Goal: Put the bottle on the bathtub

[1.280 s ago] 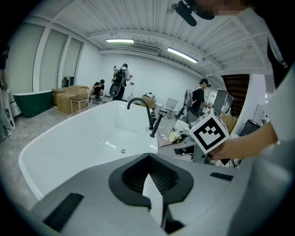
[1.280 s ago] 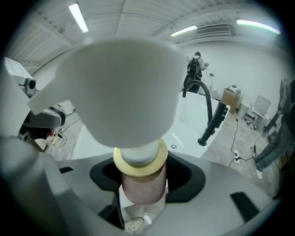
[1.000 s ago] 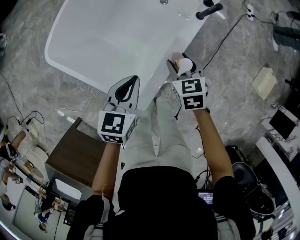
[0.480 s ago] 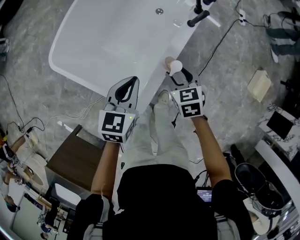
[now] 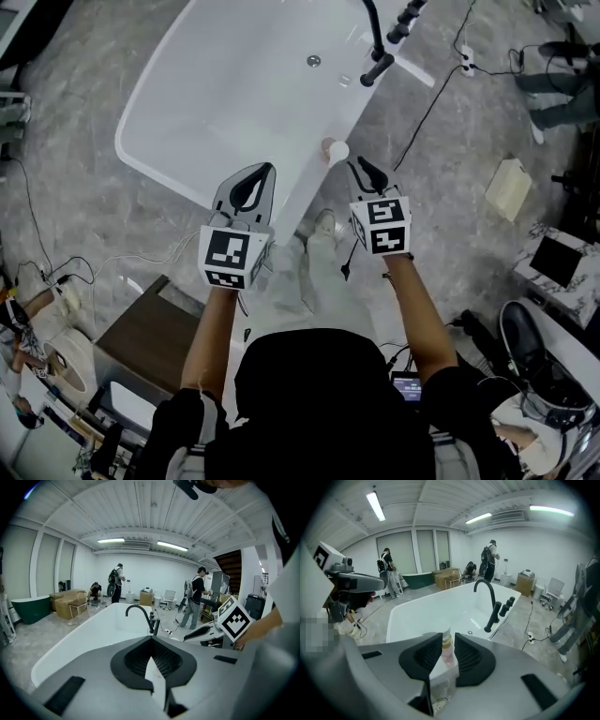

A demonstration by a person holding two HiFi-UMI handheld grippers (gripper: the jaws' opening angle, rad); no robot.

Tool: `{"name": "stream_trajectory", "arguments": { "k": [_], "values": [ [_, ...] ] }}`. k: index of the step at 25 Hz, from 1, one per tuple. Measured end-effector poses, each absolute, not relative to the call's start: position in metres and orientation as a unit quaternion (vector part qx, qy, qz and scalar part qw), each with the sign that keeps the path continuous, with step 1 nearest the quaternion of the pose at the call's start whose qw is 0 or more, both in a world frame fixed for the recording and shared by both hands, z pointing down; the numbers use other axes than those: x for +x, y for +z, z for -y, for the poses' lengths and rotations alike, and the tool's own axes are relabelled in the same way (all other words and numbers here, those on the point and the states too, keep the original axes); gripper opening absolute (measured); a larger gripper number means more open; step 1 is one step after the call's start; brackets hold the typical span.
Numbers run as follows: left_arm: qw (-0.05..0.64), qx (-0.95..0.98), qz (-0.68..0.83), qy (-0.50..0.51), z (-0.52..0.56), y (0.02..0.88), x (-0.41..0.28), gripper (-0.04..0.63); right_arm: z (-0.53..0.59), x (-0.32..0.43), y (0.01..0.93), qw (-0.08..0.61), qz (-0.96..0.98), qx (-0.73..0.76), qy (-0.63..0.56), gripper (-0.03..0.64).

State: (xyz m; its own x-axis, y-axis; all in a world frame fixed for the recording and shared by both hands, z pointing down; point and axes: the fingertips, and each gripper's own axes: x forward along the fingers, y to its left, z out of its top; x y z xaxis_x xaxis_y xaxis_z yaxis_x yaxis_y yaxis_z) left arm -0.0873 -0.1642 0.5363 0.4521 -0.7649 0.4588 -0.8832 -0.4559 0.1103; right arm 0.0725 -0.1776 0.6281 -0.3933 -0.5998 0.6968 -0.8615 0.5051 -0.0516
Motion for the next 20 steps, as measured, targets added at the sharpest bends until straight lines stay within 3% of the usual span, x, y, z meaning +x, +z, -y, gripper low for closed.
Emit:
{"name": "stream_trajectory", "arguments": {
  "k": [6,20],
  "values": [
    [0.142,0.839,0.498,0.17,0.159,0.491,-0.091,0.012,0.181,0.073,0.558,0.28,0.821,0.47,0.166,0.051],
    [0.068,0.843,0.521,0.12,0.153,0.37,-0.085,0.012,0.188,0.082,0.388,0.161,0.852,0.492,0.078,0.035]
  ]
}}
